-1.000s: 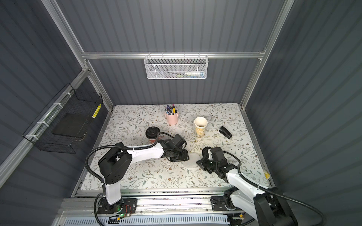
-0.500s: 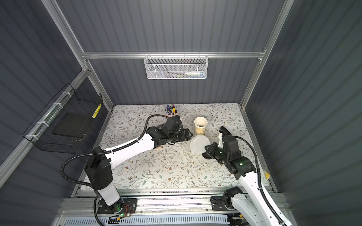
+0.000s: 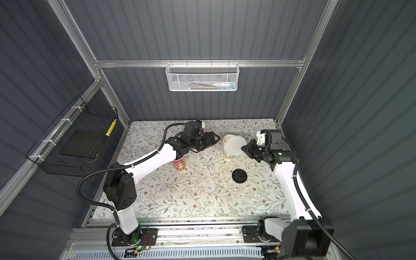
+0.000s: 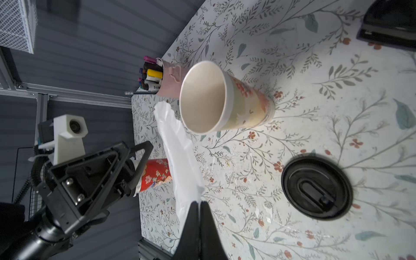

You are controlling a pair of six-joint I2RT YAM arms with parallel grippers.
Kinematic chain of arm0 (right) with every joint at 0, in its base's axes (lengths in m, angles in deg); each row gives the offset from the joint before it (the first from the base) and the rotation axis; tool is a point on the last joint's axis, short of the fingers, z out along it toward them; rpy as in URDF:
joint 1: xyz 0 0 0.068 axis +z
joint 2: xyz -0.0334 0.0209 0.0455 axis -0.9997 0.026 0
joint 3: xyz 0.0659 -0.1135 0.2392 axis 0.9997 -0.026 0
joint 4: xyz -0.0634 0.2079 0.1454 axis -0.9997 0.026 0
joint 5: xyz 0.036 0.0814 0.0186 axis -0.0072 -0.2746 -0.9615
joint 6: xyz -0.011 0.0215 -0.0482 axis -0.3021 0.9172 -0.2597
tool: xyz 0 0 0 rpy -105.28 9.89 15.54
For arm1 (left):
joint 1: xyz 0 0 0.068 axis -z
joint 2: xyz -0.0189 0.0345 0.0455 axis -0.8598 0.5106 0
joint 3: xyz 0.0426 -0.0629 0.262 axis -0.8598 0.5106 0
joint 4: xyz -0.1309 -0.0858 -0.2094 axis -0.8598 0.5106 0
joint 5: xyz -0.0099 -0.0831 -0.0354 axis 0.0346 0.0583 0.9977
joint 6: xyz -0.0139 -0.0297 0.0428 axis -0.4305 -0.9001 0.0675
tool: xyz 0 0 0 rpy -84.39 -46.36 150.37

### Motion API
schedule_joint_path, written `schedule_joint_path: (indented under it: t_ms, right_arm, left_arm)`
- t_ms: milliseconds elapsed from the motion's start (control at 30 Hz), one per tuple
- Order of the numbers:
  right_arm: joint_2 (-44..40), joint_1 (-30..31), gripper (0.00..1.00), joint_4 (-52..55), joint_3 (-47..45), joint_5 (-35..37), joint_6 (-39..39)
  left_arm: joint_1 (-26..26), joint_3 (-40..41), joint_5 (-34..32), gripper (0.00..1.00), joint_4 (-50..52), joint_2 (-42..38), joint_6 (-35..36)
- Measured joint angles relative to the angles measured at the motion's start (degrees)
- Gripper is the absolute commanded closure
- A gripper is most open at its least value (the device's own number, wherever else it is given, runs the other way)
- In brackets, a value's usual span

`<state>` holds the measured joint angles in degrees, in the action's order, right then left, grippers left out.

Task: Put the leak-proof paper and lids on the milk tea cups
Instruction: Place the leak-proof paper at the cup.

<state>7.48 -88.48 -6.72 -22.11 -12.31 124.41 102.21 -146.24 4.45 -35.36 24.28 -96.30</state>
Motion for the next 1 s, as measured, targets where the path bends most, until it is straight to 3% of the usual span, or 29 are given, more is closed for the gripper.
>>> schedule_joint_path:
  t_ms: [233, 433, 667, 1000]
  right_arm:
    - [12.83, -1.14, 0.98, -2.84, 5.66, -4.00, -0.09]
    - [18.51, -1.11, 0.89, -2.25, 10.62, -4.79, -1.20]
    - [19.50, -1.11, 0.79, 0.33, 12.74, -4.22, -3.67]
    - [19.50, -1.05, 0.80, 4.02, 12.74, -2.54, -6.19]
  left_arm:
    - [-0.57, -4.79, 2.73, 0.22, -0.72, 6.08, -1.53]
    - [-1.09, -9.33, 4.28, 0.24, -0.63, 10.91, -2.23]
    - [-1.77, -11.56, 5.09, 0.28, 0.09, 13.55, -2.73]
    - [-2.14, -11.58, 5.51, 0.28, 0.37, 13.66, -3.34]
